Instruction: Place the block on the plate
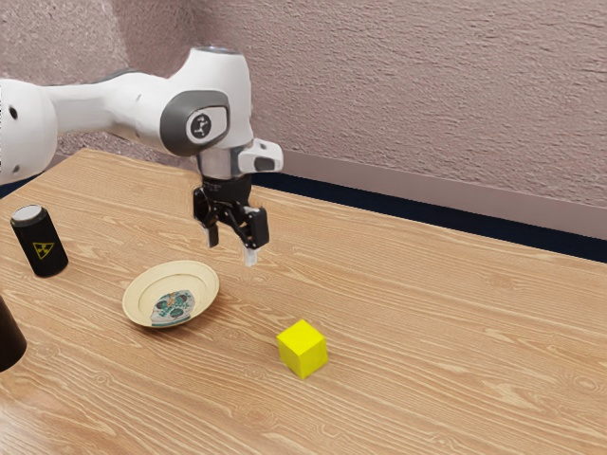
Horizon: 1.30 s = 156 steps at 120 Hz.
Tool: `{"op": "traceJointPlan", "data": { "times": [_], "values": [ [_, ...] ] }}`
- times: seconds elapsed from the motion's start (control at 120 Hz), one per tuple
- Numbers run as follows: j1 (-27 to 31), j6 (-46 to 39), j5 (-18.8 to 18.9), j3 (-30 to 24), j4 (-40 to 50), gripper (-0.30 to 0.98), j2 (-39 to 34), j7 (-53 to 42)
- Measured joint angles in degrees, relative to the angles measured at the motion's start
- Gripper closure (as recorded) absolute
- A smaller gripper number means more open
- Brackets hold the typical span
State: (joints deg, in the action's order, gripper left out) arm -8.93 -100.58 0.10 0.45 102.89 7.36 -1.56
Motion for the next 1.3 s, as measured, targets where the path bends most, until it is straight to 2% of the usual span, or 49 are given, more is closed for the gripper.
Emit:
{"op": "traceJointPlan", "data": {
  "times": [0.1,0.275,0.408,0.55,0.683,1.3],
  "values": [
    [0.25,-4.63,-0.51,-2.39,2.77,0.00,-0.67,-1.29],
    [0.09,-13.13,-0.87,-3.52,8.81,0.00,-1.19,-3.09],
    [-0.17,-18.42,-0.85,-4.56,9.36,0.00,0.39,-4.16],
    [-0.19,-21.07,-0.80,-5.40,7.87,0.00,3.03,-5.09],
    [-0.23,-23.64,-1.79,-6.45,11.44,0.00,2.38,-5.73],
    [-0.49,-34.07,-3.34,-7.84,17.59,0.00,4.16,-6.95]
  ]
}}
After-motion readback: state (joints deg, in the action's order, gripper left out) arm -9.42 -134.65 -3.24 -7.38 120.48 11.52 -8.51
